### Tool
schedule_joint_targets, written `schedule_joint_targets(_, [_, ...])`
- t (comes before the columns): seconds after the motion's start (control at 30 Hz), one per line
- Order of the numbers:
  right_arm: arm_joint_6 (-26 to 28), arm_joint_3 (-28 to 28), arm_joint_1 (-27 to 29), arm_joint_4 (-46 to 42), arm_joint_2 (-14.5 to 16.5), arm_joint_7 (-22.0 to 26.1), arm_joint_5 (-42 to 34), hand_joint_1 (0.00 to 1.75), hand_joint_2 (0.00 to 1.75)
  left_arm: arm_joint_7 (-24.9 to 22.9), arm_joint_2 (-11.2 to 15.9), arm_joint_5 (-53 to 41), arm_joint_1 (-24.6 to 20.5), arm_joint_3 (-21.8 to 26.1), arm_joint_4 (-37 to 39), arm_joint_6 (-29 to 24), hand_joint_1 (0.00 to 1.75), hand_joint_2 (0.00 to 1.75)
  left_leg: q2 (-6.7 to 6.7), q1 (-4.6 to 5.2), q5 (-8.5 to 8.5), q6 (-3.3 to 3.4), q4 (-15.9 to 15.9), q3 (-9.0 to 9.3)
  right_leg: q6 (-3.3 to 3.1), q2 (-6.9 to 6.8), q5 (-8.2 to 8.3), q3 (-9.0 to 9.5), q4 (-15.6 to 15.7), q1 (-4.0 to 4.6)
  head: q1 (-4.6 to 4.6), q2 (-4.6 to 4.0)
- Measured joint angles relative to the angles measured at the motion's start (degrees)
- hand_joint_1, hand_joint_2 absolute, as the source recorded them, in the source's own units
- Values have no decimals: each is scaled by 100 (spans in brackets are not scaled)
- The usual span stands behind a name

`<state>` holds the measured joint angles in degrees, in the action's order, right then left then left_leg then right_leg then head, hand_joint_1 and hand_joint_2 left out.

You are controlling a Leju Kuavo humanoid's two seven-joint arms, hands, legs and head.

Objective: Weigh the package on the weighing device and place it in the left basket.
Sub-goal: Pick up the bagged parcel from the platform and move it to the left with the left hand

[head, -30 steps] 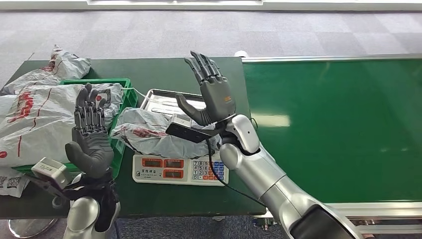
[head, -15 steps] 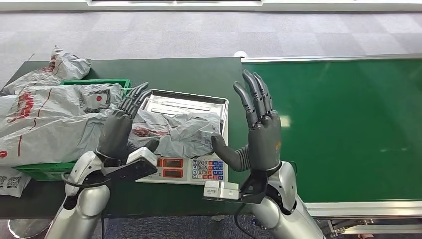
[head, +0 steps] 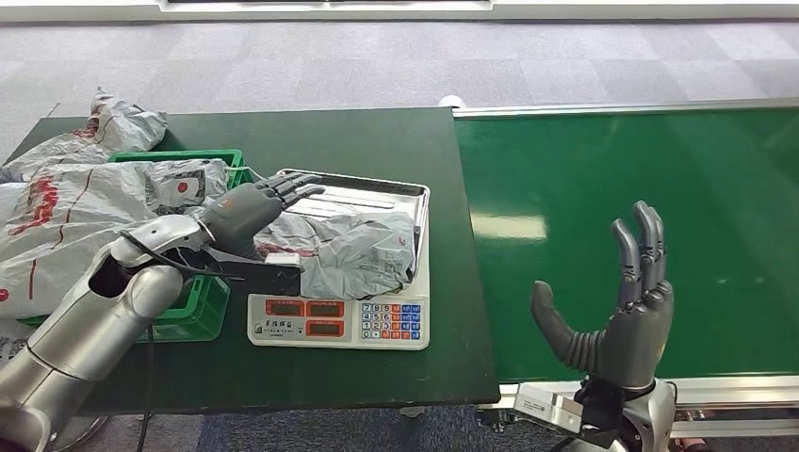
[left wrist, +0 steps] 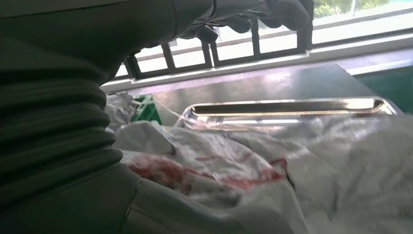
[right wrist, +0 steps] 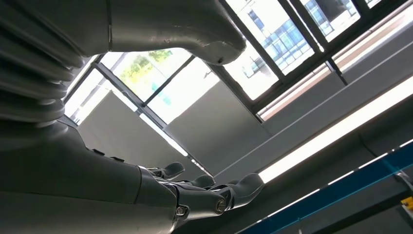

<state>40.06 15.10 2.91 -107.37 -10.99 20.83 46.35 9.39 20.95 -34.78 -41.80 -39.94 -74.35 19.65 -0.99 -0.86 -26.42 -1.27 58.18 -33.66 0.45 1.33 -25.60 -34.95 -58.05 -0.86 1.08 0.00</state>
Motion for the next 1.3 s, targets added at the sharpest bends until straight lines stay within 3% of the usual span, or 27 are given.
schedule_joint_targets(0.3, [0,-48,284,-76,-14,-107,204,0,175,85,-176,125,-142,-1139,1035,-310,0,175,2,0,1,1,0,0,0,-1,0,2,0,0,-1,0])
schedule_joint_targets(0.47, [0,-48,308,-99,-14,-160,209,0,175,138,-296,123,-185,-1339,1372,-429,0,175,1,1,1,1,0,0,0,-3,0,4,0,-1,0,0])
schedule_joint_targets(0.7, [0,-48,308,-102,-14,-249,278,0,175,284,-808,-101,-163,-1540,2180,-931,0,175,-14,3,1,2,1,-1,1,-11,0,13,0,-3,-1,0])
schedule_joint_targets(0.9, [0,-48,309,-103,-13,-249,283,0,175,325,-1002,-118,-190,-1590,2490,-986,0,175,-13,4,1,2,0,3,1,-13,0,16,0,-3,-1,0])
schedule_joint_targets(0.93, [0,-48,311,-103,-13,-249,283,0,175,325,-1026,-122,-193,-1590,2530,-1017,13,175,-14,4,1,2,0,4,1,-13,0,17,0,-3,0,0])
schedule_joint_targets(1.03, [0,-48,335,-111,-11,-237,282,0,175,297,-1143,-187,-177,-1590,2707,-1257,144,175,-17,4,2,4,0,6,1,-20,-1,24,0,-3,0,0])
schedule_joint_targets(1.07, [0,-48,347,-114,-11,-228,279,0,175,292,-1194,-223,-162,-1590,2781,-1380,175,175,-19,4,3,4,0,7,2,-23,-1,26,0,-3,-1,0])
schedule_joint_targets(1.3, [0,-37,410,-117,-2,-231,266,0,175,325,-1385,-386,-49,-1479,3095,-2035,175,175,-30,7,2,16,-1,2,17,-38,-9,44,0,-7,-1,0])
